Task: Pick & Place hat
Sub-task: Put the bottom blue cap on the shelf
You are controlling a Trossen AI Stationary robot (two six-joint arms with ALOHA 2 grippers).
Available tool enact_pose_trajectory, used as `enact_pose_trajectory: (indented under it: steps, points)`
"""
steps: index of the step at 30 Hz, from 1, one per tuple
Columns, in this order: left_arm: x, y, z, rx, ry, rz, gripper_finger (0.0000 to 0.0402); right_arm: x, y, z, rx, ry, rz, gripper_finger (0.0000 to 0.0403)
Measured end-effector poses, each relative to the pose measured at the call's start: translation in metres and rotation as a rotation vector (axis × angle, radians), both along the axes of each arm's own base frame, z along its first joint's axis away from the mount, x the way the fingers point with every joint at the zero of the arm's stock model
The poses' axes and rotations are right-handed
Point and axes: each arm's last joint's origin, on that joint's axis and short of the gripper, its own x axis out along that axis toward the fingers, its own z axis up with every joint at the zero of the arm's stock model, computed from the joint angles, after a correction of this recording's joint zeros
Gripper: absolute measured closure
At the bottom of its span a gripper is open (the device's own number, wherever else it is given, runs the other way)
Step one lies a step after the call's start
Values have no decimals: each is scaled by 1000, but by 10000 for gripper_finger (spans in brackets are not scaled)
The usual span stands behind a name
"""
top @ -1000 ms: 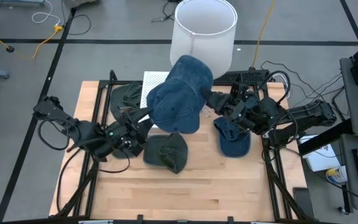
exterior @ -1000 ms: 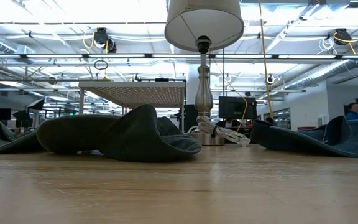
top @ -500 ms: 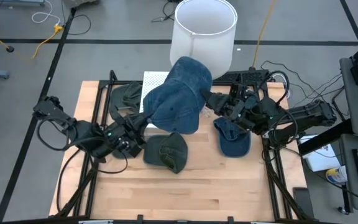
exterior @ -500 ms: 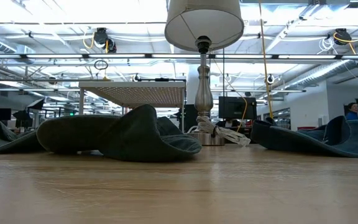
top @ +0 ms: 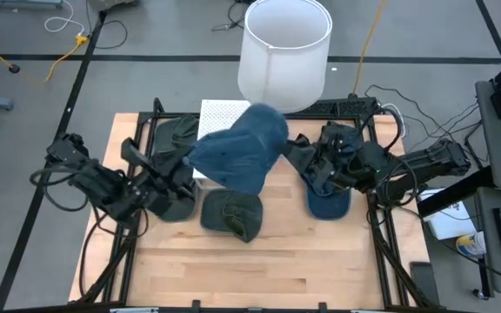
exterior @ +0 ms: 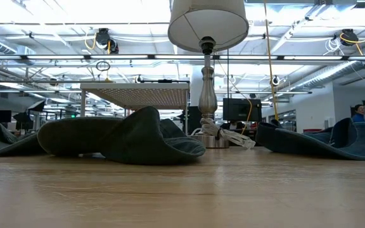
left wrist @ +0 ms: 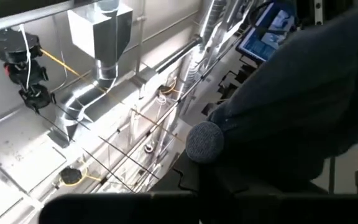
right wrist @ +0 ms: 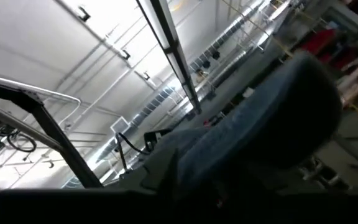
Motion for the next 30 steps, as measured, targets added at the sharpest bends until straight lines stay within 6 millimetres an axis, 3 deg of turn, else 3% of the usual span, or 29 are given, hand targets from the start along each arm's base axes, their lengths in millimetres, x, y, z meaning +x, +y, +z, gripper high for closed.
enact_pose_trajectory:
  steps: [6,10,17,22,30]
  points:
    - [-10,2,19,-25,-20,5,398,5,5,-11,99,102,79,177]
    - [-14,5,32,-18,-17,13,398,7,17,-23,98,227,126,143]
    - [-15,12,47,5,25,38,399,2,42,-32,-40,336,167,134]
    - [-6,17,42,69,121,89,399,-5,56,-29,-128,335,191,139]
    - [10,29,31,54,220,151,399,-15,61,-23,-149,315,210,140]
